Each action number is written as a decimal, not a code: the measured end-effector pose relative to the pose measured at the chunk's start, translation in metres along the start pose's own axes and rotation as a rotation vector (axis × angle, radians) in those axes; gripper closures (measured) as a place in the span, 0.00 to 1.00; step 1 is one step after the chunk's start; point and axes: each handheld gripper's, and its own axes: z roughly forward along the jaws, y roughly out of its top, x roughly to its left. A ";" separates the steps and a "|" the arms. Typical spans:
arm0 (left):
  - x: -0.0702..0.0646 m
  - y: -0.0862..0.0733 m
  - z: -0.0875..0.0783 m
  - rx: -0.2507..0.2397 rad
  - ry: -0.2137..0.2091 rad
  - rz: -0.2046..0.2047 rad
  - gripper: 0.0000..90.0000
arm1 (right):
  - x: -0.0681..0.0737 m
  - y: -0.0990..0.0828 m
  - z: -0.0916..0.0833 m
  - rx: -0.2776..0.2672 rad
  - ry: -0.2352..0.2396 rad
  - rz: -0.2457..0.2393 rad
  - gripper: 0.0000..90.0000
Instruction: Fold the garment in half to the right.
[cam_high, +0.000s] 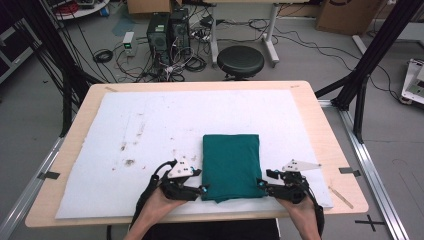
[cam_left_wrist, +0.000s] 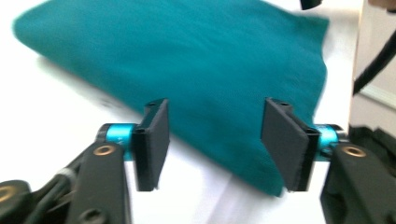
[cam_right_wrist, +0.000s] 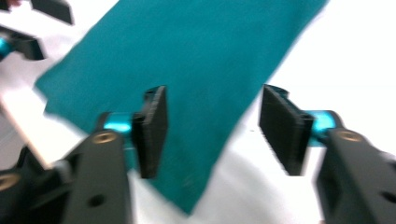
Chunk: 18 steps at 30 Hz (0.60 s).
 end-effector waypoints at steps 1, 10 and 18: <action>0.005 0.001 -0.003 -0.011 0.017 -0.012 0.41 | -0.004 0.002 -0.001 -0.011 -0.006 0.015 0.39; 0.046 -0.005 -0.037 -0.121 0.158 -0.103 0.27 | -0.023 0.020 -0.011 -0.135 -0.101 0.049 0.23; 0.070 -0.019 -0.073 -0.168 0.260 -0.132 0.26 | -0.039 0.025 -0.013 -0.186 -0.143 0.103 0.23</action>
